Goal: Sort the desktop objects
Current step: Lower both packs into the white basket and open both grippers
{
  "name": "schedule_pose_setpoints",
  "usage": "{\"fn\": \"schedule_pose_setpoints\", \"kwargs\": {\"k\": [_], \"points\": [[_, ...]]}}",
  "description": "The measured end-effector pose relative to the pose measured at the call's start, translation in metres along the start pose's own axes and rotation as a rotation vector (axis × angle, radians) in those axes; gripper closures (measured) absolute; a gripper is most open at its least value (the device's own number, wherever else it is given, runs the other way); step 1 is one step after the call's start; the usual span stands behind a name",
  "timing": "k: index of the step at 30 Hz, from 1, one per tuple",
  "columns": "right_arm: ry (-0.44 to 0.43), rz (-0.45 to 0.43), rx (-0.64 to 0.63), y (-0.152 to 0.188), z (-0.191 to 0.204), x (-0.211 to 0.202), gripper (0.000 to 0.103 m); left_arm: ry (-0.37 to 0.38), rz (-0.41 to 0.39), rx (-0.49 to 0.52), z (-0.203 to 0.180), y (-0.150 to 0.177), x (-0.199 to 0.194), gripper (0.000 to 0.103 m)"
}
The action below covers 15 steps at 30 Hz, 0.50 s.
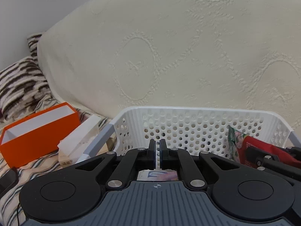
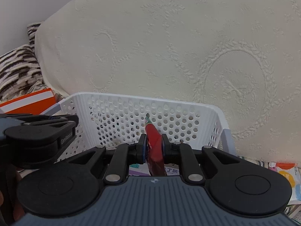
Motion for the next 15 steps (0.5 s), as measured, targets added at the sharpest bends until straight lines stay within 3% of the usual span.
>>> {"fn": "schedule_pose_setpoints", "kwargs": {"k": [2, 3, 5, 7, 15], "points": [[0.013, 0.005, 0.002, 0.0018, 0.0011, 0.0011, 0.083, 0.005, 0.006, 0.003, 0.0009, 0.0019, 0.0024, 0.102], [0.018, 0.001, 0.005, 0.0023, 0.0016, 0.0012, 0.082, 0.005, 0.009, 0.005, 0.0009, 0.0034, 0.0037, 0.085], [0.021, -0.013, 0.021, 0.0001, 0.0016, -0.0001, 0.049, 0.001, 0.007, -0.002, 0.0021, 0.0063, 0.0048, 0.075], [0.049, -0.027, 0.037, -0.0019, -0.0011, -0.0019, 0.032, -0.002, 0.001, -0.018, 0.0053, 0.0079, 0.0048, 0.066], [0.046, -0.036, 0.048, -0.001, -0.0047, -0.0051, 0.03, -0.008, -0.012, -0.007, 0.0037, 0.0075, -0.0002, 0.062]]}}
Point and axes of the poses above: each gripper's, at about its wrist camera, not at the fingertips, and x roughly the way its jaws point, z to its left, y to its underside, the point moved 5 cm from there along x, roughly the way its jaws point, and after that the axes turned 15 degrees about y, right-handed, at the moved point
